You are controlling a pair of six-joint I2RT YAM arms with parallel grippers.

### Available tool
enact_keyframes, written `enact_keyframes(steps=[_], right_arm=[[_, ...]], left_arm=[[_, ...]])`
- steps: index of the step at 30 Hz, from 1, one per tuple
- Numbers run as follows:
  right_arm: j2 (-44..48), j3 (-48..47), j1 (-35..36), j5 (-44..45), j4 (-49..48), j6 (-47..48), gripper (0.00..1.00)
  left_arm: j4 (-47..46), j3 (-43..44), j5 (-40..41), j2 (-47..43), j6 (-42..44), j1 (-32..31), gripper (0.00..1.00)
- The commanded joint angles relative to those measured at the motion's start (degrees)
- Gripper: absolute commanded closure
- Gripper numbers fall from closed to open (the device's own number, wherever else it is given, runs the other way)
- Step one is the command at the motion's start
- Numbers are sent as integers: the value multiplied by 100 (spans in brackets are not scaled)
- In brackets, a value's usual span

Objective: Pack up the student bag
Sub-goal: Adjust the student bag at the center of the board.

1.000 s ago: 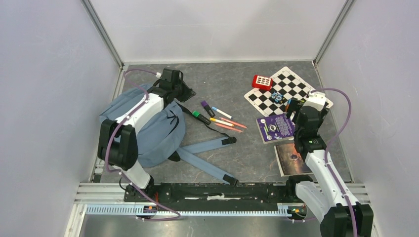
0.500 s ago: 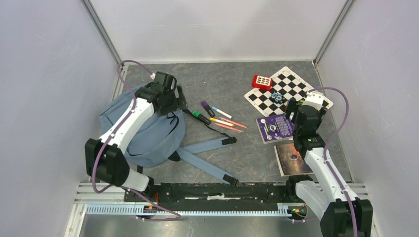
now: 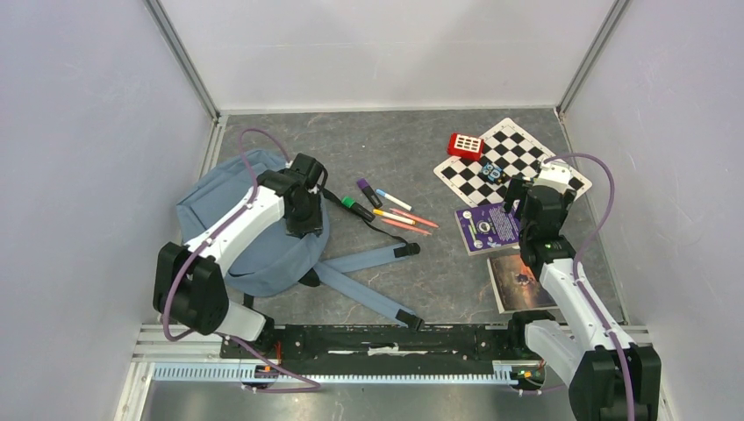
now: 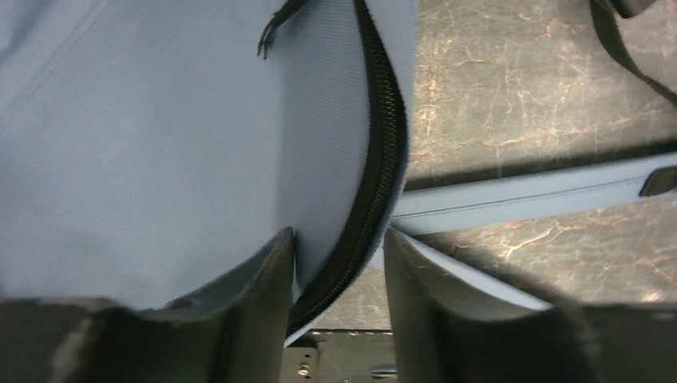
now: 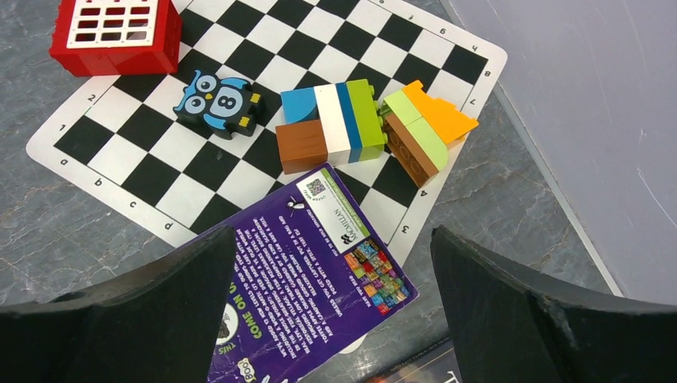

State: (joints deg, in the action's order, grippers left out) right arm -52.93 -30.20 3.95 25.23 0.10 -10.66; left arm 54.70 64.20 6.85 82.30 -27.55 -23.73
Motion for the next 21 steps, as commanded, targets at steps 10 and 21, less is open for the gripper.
enact_keyframes(steps=[10,21], right_arm=[[419,22,-10,-106,-118,66,10],[428,-56,-9,-79,-115,55,10]], left_arm=[[1099,1251,974,-1149,197,-42,98],[2995,5048,2246,-423,863,425,98]])
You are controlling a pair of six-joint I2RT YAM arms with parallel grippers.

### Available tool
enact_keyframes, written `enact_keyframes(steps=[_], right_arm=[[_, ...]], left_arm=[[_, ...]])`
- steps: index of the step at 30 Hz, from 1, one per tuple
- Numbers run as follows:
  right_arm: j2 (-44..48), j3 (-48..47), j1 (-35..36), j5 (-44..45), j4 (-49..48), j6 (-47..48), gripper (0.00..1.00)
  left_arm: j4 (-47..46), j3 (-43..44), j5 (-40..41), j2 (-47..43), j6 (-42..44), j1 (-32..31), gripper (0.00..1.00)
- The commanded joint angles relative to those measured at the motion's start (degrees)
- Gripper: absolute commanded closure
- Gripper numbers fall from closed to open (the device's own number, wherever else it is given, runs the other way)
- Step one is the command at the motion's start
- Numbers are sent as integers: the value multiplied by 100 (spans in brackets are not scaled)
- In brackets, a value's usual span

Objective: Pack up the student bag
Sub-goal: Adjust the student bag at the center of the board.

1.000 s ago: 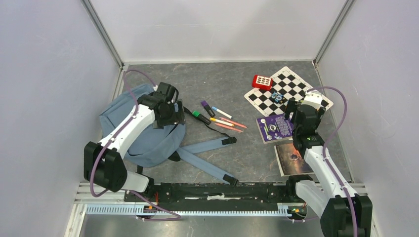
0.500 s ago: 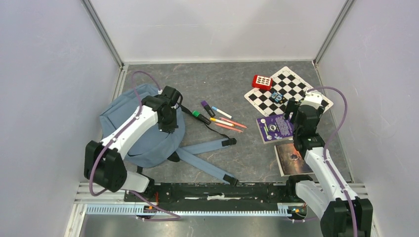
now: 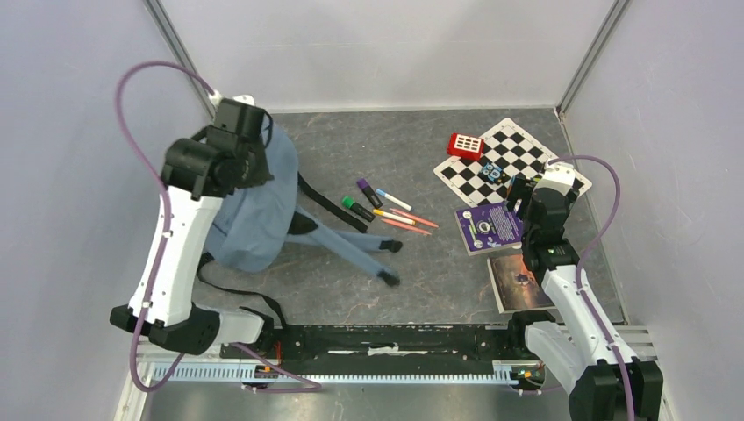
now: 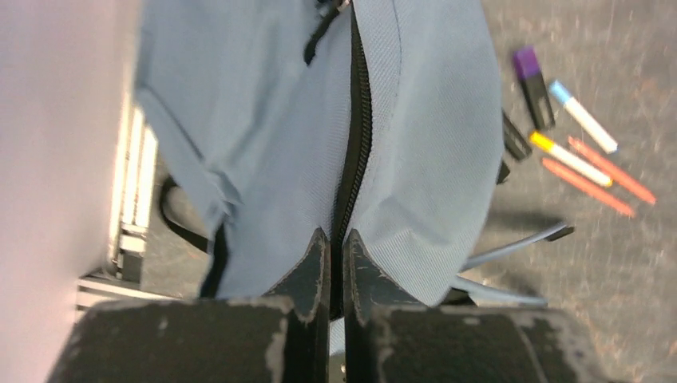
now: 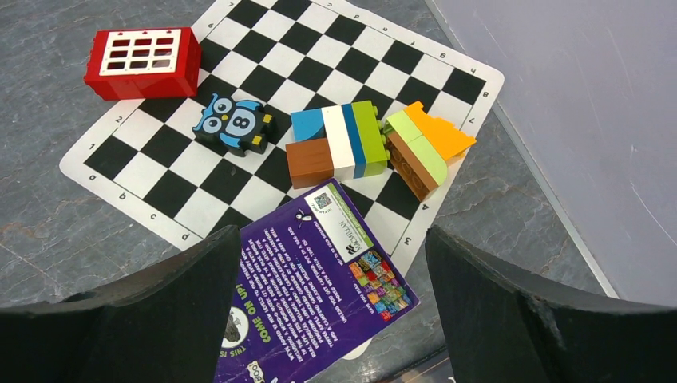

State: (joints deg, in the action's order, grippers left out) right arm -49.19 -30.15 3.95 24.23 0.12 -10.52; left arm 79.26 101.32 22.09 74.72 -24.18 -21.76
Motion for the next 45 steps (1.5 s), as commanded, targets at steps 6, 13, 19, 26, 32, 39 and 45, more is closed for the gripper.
enact_keyframes(steps=[6,13,19,26,32,39,45], right_arm=[[98,-62,-9,54,-109,42,10],[121,-35,-8,68,-91,42,10],[111,17,-12,81,-101,26,9],[154,59,-13,52,-104,32,9],[156,127,-10,-4,-82,-34,8],[157,139,-6,-236,-57,152,9],[150,139,38,-425,-26,402,8]], left_arm=[[625,2592,891,675,500,408,98],[452,2823,606,937,358,436,98],[-627,1719,-1183,833,-149,390,98],[-1941,394,-1554,1041,-922,-280,98],[-3438,-775,-2160,1189,-2027,-466,98],[-4972,-1256,-2227,1644,-3111,-961,98],[-5184,-991,-2295,2432,-3036,-1190,88]])
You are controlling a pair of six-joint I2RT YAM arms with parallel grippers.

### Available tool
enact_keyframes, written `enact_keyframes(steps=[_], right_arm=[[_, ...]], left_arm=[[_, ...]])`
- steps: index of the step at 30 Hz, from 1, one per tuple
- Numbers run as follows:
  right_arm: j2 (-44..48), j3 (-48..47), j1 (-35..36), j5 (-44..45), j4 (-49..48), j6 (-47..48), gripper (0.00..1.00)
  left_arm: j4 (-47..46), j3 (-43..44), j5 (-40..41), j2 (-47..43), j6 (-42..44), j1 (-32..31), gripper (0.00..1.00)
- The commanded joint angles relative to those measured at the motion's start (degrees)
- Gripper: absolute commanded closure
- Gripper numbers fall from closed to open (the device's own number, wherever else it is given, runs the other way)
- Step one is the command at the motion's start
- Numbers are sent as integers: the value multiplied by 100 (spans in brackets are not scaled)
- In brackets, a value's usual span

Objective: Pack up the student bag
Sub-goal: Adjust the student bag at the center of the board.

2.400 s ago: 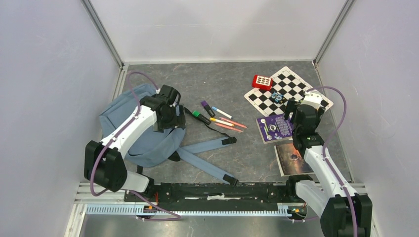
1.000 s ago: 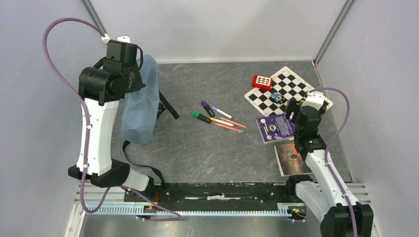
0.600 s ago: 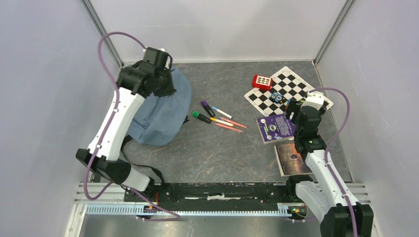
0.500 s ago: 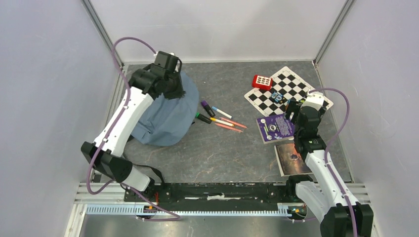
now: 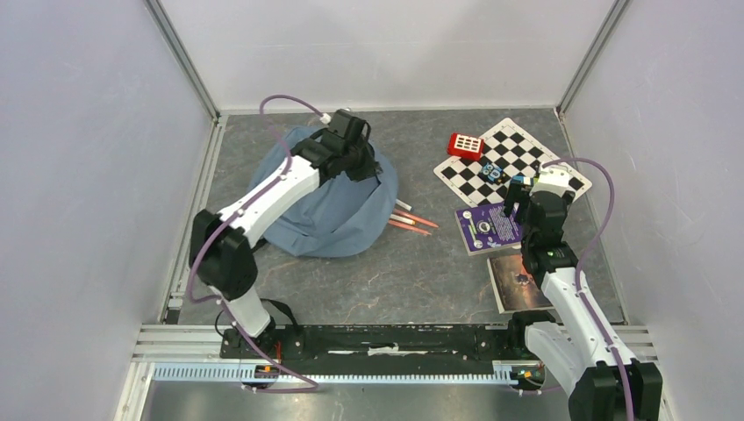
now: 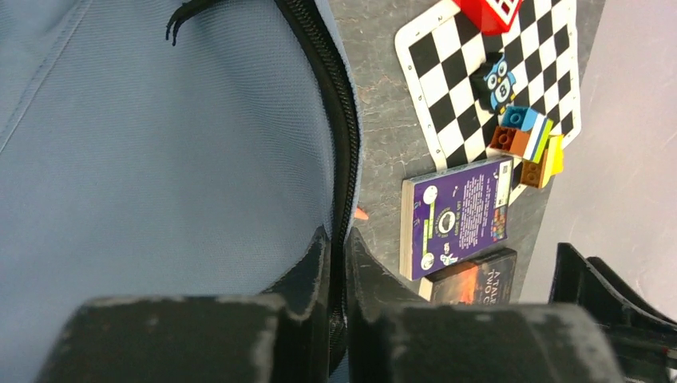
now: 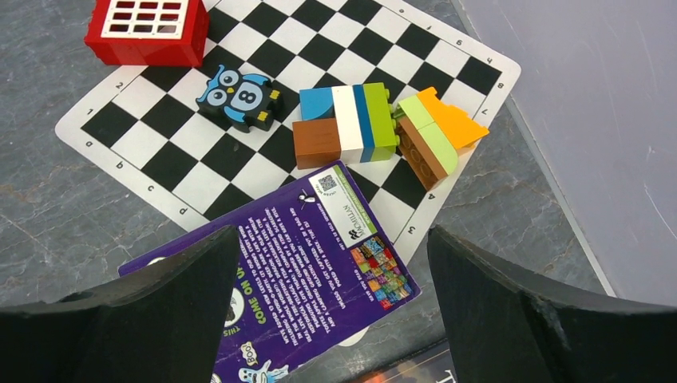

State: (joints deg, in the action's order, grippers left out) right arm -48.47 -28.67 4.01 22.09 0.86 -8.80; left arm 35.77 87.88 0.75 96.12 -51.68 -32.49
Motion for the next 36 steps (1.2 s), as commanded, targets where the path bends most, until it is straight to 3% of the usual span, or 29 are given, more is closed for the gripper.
enact_keyframes(steps=[1,3,5,7,10,16,23,27,31,36], right_arm=[[76,-1,29,-300,-103,251,7],[81,19,44,-527,-100,318,5],[60,36,66,-753,-105,401,4],[32,40,112,-912,-121,486,3],[-34,-22,242,-974,-135,513,3],[-440,-338,712,-1218,-314,510,6],[-1503,-1292,1861,-1291,-270,498,6],[-2284,-2341,2205,-1555,216,-30,8],[-2996,-3436,2429,-1887,801,-818,11],[-3465,-3942,2727,-2153,969,-1513,16]], left_arm=[[-851,358,-219,353,-207,-117,78],[-820,345,-235,367,-24,-117,47],[-750,291,-146,256,184,-117,22],[-607,205,96,55,468,-122,11],[-282,-33,515,-401,894,-119,1],[49,-1345,613,-1284,1169,192,0],[-44,-2621,230,-1840,1240,1003,0],[-139,-2702,535,-1870,1763,1343,0],[-215,-2324,676,-1320,2389,1532,0],[-614,-1955,326,-508,2991,1535,5]])
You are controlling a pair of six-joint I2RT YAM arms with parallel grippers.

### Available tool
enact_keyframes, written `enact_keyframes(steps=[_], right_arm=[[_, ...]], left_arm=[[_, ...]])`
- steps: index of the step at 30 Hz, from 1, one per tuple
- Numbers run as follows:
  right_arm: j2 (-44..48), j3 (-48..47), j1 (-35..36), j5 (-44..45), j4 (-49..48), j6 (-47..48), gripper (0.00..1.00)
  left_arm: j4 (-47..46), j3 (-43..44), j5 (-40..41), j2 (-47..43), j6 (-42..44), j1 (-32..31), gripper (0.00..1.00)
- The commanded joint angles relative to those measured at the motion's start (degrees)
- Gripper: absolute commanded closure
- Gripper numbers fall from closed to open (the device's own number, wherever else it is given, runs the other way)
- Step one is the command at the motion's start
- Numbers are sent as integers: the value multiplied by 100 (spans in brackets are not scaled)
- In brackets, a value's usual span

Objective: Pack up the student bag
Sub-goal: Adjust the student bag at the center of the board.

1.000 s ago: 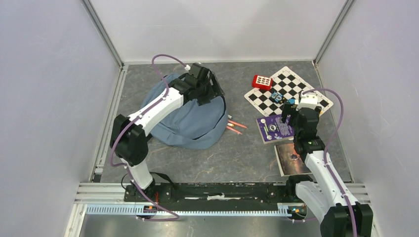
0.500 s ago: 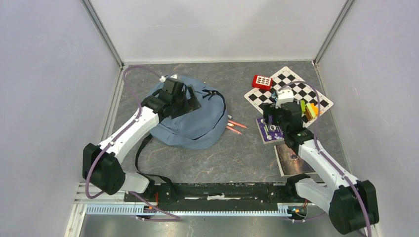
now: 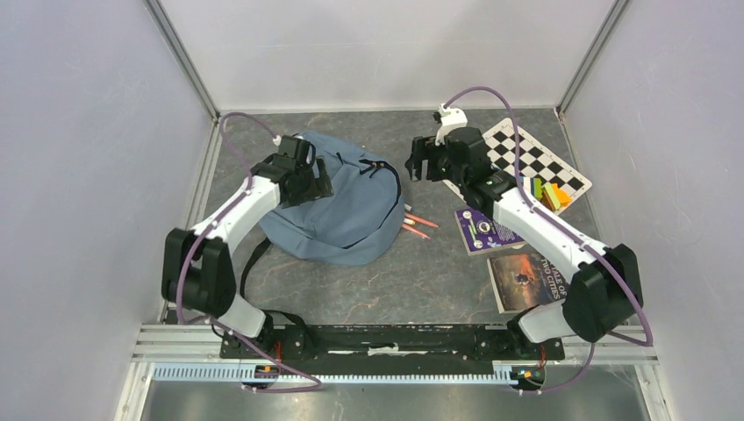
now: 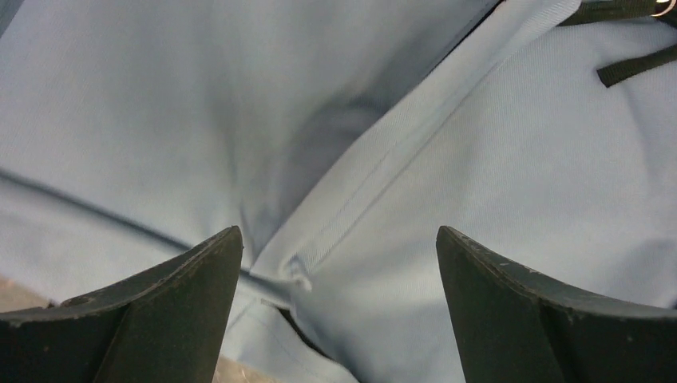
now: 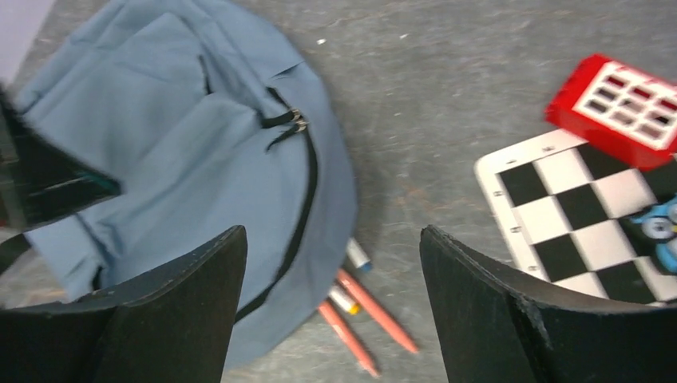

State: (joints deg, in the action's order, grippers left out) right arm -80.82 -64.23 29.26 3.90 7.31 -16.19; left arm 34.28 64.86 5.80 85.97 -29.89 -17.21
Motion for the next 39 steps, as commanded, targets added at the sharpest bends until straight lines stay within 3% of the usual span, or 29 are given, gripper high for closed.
enact_keyframes(steps=[1,5,9,12,15,16,26,33,39], right_arm=[[-279,-402,240,-336,331,-850,17],[-420,-403,406,-344,370,-963,19],[-454,-382,532,-315,377,-835,19],[-459,-353,572,-279,415,-723,19],[-458,-323,587,-275,411,-706,16],[-480,-354,595,-325,414,-704,15],[-945,-970,726,-370,535,-937,21],[-1427,-1435,940,-373,544,-1058,36],[-2194,-2003,1112,-602,688,-1077,44]], left_arm=[[-520,418,-272,667,881,7,9],[-614,666,-322,1202,1003,7,27],[-723,821,-330,1579,1145,7,34],[-767,842,-370,1699,1226,-1,49],[-723,756,-395,1618,1249,-1,89],[-708,671,-396,1517,1226,-9,98],[-423,-323,-925,4,199,-40,98],[-304,-1182,-914,-922,-995,-185,98],[-297,-1581,-1279,-1339,-1364,-228,97]])
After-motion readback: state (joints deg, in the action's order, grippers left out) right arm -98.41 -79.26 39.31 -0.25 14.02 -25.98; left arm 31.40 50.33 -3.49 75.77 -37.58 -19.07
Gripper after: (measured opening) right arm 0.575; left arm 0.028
